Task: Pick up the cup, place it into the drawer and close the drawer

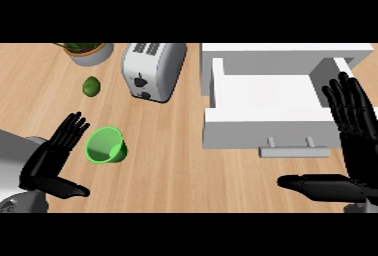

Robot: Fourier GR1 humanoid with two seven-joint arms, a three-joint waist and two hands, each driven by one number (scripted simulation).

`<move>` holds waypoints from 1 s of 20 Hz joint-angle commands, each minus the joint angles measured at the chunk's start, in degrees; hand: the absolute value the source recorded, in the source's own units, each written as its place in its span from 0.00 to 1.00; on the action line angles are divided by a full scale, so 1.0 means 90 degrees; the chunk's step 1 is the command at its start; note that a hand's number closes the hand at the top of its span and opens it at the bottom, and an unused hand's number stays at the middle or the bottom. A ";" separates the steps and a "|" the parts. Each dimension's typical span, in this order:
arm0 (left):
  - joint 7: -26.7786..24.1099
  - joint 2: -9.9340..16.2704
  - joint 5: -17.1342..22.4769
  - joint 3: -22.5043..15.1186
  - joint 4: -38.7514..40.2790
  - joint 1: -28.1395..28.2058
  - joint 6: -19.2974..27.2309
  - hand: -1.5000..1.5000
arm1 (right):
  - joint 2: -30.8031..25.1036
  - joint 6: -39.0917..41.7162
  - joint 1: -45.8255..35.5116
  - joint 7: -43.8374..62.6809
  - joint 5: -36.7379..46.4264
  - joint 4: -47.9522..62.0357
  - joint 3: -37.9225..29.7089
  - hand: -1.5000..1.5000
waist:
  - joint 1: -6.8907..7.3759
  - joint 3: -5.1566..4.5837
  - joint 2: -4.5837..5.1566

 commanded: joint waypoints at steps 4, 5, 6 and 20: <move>-0.1546 0.0186 -0.0760 0.0064 0.2531 -0.0990 0.0031 0.00 | -0.0195 0.0343 0.0046 0.0117 -0.0449 -0.0039 -0.0382 0.00 | -0.0028 0.0000 0.0002; -0.1975 0.0314 -0.0916 0.0097 0.3070 -0.1175 0.0038 0.00 | -0.0029 0.0108 -0.0220 -0.0139 -0.0025 0.0316 -0.0147 0.00 | -0.0027 -0.0003 0.0011; -0.1883 0.0288 -0.0823 0.0143 0.3217 -0.1343 0.0050 0.00 | 0.0076 -0.0010 -0.0059 0.0089 0.0199 -0.0181 0.0110 0.00 | -0.0035 -0.0003 0.0006; -0.3680 0.0412 -0.1325 -0.0014 0.4983 -0.1772 0.0298 0.00 | 0.0030 0.0202 -0.0132 -0.0177 0.0058 0.0273 -0.0013 0.00 | -0.0129 -0.0024 0.0070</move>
